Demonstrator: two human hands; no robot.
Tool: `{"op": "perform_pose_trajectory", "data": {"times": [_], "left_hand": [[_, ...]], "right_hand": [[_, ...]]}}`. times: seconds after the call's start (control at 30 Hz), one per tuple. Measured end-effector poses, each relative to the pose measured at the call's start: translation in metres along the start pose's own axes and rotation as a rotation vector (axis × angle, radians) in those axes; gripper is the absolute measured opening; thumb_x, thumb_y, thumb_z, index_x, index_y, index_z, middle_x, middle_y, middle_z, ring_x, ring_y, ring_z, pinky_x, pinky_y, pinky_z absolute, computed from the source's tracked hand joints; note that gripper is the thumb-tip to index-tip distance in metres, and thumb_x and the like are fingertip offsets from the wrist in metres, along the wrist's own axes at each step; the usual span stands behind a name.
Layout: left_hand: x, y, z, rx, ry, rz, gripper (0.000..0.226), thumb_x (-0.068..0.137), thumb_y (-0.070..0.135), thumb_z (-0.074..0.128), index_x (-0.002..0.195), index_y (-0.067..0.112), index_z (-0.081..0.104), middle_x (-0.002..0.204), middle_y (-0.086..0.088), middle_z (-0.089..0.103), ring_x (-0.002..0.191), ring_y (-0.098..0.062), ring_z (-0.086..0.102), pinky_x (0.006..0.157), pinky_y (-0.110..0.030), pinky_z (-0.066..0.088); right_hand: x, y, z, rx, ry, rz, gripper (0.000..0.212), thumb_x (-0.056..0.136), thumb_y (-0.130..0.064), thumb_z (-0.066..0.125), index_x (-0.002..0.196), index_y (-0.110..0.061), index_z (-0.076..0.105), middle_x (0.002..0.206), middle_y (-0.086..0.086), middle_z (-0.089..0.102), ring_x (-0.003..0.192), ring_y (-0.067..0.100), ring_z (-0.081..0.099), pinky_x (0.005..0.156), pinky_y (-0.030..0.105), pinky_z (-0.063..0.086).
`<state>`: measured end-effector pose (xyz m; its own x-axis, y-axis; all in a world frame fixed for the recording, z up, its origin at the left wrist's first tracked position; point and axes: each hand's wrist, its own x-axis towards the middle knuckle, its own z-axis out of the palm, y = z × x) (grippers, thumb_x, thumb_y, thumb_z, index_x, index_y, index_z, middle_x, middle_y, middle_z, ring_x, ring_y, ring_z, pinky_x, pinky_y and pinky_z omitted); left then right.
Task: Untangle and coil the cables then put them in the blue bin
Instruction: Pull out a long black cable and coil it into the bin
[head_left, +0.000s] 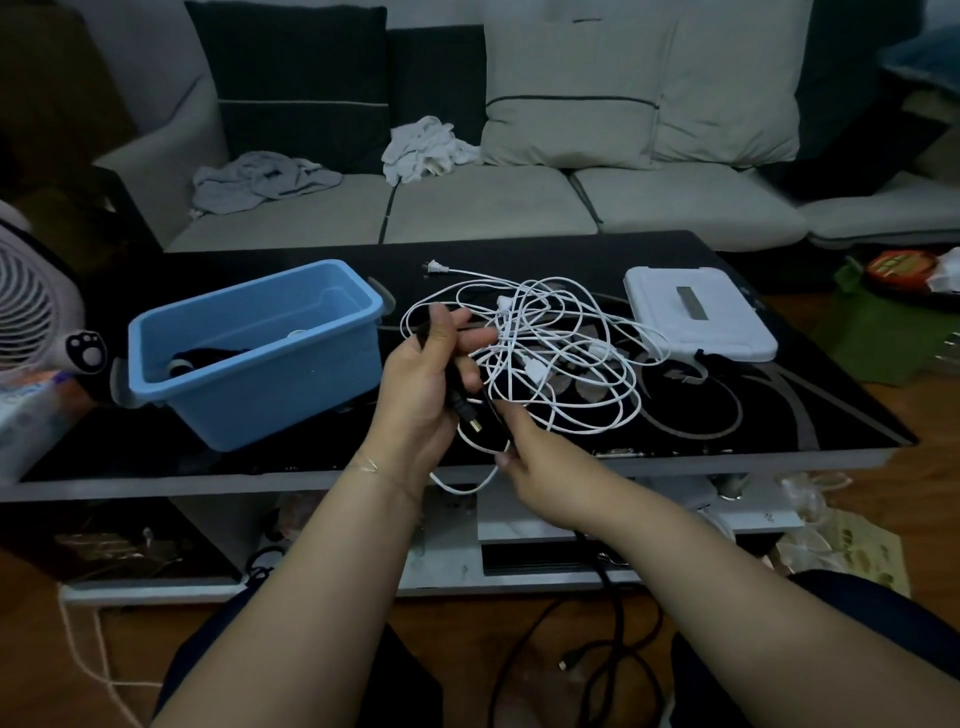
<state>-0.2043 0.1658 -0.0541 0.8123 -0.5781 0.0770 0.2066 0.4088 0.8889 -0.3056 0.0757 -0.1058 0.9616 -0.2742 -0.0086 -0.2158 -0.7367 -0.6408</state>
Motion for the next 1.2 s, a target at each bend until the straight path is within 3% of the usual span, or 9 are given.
{"op": "perform_pose_trajectory", "data": {"times": [0.17,0.27,0.43,0.5,0.6,0.7,0.87,0.97,1.2], "left_hand": [[-0.006,-0.007,0.005,0.245,-0.107,0.075,0.02,0.099,0.024,0.049,0.103,0.005,0.055,0.056,-0.001,0.067,0.066,-0.014,0.072,0.061,-0.02,0.054],[-0.009,-0.012,0.009,0.369,-0.2,0.085,0.033,0.101,0.016,0.046,0.127,-0.004,0.043,0.067,-0.001,0.073,0.083,-0.005,0.072,0.071,-0.015,0.053],[-0.01,-0.021,0.01,0.598,-0.257,0.13,0.015,0.103,0.017,0.042,0.117,0.013,0.042,0.087,0.003,0.074,0.085,0.001,0.069,0.076,-0.017,0.054],[-0.011,-0.022,0.008,0.731,-0.272,0.155,0.013,0.103,0.017,0.042,0.115,0.021,0.038,0.089,0.007,0.074,0.085,0.006,0.068,0.079,-0.015,0.053],[-0.011,-0.022,0.006,1.003,-0.29,0.24,0.034,0.102,0.02,0.046,0.131,0.004,0.041,0.092,0.017,0.069,0.093,0.023,0.055,0.077,0.001,0.038],[-0.008,-0.025,0.005,1.237,-0.285,0.271,0.036,0.1,0.026,0.048,0.129,0.006,0.051,0.113,-0.005,0.068,0.111,-0.014,0.059,0.08,-0.017,0.039],[-0.013,-0.026,0.011,1.273,-0.343,0.156,0.035,0.101,0.032,0.044,0.089,0.001,0.055,0.08,-0.013,0.064,0.076,-0.03,0.06,0.069,-0.037,0.045],[-0.018,-0.024,0.011,1.078,-0.462,-0.033,0.043,0.103,0.034,0.039,0.087,-0.004,0.051,0.061,-0.013,0.065,0.053,-0.028,0.063,0.048,-0.03,0.048],[-0.026,-0.019,0.015,0.846,-0.664,-0.05,0.047,0.106,0.033,0.029,0.067,0.012,0.048,0.042,-0.001,0.054,0.041,-0.014,0.057,0.055,-0.018,0.046]], "right_hand": [[-0.009,0.0,-0.013,-0.296,-0.006,-0.011,0.063,0.099,-0.026,0.038,0.134,-0.058,-0.004,0.097,0.008,0.065,0.082,0.032,0.06,0.067,0.04,0.05],[-0.01,0.001,-0.021,-0.448,0.049,-0.035,0.049,0.097,-0.022,0.04,0.132,-0.048,0.017,0.085,0.001,0.058,0.07,0.029,0.049,0.05,0.032,0.033],[-0.014,0.002,-0.027,-0.609,0.108,-0.152,0.018,0.098,-0.026,0.043,0.116,-0.026,0.043,0.085,0.005,0.062,0.076,0.033,0.058,0.049,0.033,0.023],[-0.014,0.002,-0.03,-0.625,0.135,-0.198,0.017,0.097,-0.027,0.045,0.112,-0.021,0.05,0.09,0.008,0.065,0.082,0.034,0.061,0.051,0.033,0.025],[-0.015,0.001,-0.034,-0.598,0.231,-0.249,0.031,0.091,-0.042,0.055,0.111,-0.019,0.055,0.099,0.007,0.067,0.089,0.033,0.062,0.058,0.031,0.03],[-0.02,0.0,-0.039,-0.565,0.351,-0.222,0.052,0.078,-0.064,0.06,0.11,-0.024,0.054,0.086,0.002,0.068,0.084,0.028,0.064,0.055,0.03,0.026],[-0.024,0.0,-0.052,-0.446,0.289,-0.145,0.046,0.064,-0.069,0.068,0.085,-0.031,0.054,0.061,-0.012,0.046,0.07,0.018,0.051,0.048,0.027,0.024],[-0.026,0.005,-0.064,-0.111,0.096,-0.085,0.042,0.067,-0.05,0.079,0.065,-0.025,0.045,0.063,-0.012,0.056,0.062,0.007,0.055,0.055,0.031,0.042],[-0.025,0.014,-0.084,0.445,-0.066,-0.057,0.022,0.075,-0.013,0.079,0.083,-0.013,0.059,0.062,0.008,0.06,0.054,0.013,0.055,0.055,0.028,0.045]]}}
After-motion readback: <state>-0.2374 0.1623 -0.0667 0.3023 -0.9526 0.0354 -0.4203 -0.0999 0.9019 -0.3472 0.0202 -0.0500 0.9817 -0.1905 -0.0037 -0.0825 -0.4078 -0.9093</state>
